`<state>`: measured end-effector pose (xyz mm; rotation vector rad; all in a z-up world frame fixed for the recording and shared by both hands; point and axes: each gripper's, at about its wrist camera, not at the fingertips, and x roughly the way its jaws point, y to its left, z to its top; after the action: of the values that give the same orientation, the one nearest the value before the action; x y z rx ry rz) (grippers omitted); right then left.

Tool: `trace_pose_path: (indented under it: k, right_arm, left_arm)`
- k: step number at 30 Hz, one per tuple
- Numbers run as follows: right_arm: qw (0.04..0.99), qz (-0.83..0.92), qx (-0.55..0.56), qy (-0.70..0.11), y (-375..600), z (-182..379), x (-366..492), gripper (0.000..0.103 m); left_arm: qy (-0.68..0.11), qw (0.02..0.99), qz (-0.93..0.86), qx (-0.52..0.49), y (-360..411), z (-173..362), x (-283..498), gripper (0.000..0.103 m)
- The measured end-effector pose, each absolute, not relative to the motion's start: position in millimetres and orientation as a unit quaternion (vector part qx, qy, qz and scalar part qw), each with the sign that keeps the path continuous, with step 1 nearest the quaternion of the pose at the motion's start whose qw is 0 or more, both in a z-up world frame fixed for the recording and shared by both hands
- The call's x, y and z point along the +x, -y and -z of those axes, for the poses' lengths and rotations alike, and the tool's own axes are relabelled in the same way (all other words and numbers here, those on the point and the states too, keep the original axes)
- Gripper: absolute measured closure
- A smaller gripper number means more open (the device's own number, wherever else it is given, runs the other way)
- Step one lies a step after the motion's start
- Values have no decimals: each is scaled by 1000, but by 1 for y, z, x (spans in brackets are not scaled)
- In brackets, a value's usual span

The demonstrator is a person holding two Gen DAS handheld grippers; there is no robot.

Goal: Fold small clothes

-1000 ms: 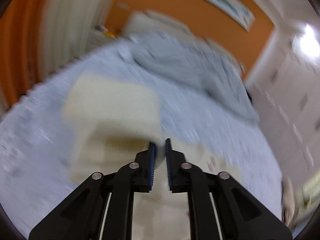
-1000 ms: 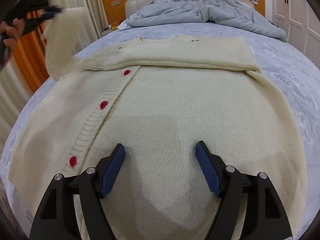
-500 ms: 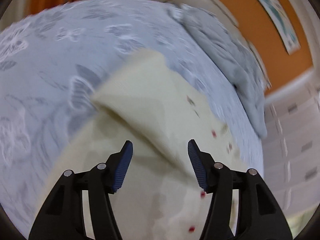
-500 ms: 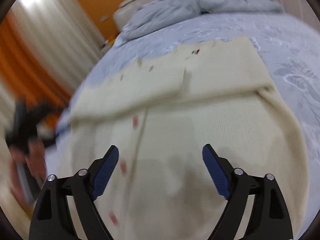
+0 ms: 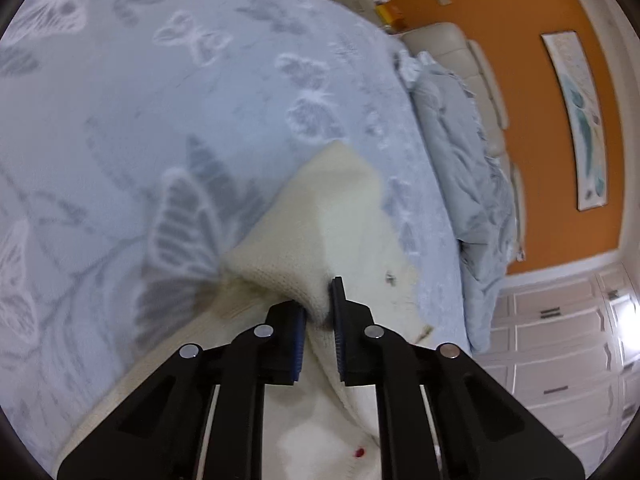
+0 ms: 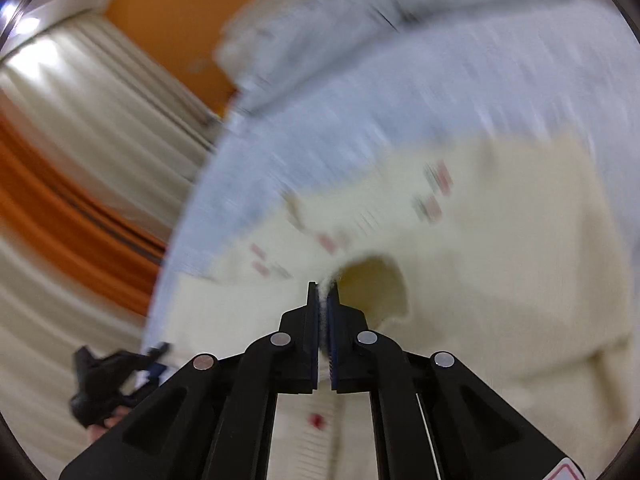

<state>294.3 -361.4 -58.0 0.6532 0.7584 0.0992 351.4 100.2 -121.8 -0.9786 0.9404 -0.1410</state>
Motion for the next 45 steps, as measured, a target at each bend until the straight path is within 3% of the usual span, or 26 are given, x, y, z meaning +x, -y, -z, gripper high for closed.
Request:
trace_pose_path:
  k: [3,5,11,16,19,21,24,28,31,34,42,43,45]
  right_arm:
    - [905,-58,303,-292,378,8,273,99]
    - [916,-34,283,-282,396,5,257,100]
    - [847,62,291,-440,448,137,255,101]
    - [852,67,298,-425,446,120,260,100]
    - [866,117,291,-389,438,93,242,90]
    - [885,102,281,-357,413,69,244,90]
    - [892,-1,228,-390,334,58,282,90]
    - [875,-114,193,-429,231,79,339,92]
    - [867,-118,156,-459,198,102,375,94]
    - [866,-72,139,-475,233,121,390,103]
    - [848,125,274,-436,456,130,295,103]
    - [848,126,288,-427,464,124,283,92]
    - [855,112,301,-407,464,108,256,88]
  left_arm:
    - [-431,788,81,-433,-90,116,356,91]
    - [-436,787,95,-427,-81,119,359,86]
    - [-474,762,61,-437,-68,159,347,86]
    - [-463,791,59,-395,-69,140,353,86]
    - [-458,791,55,-402,-76,143,352,86]
    - [-454,798,56,-392,-76,152,350,86]
    - [-427,827,66,-360,-70,159,340,86]
    - [-395,872,68,-281,-54,158,329,86]
    - [-385,871,75,-296,-59,162,329,86]
    - [-377,872,83,-302,-62,165,328,86]
    - [-369,874,89,-304,-61,168,328,86]
    - [-369,874,89,-304,-60,168,328,86]
    - [-370,874,87,-301,-60,167,327,86]
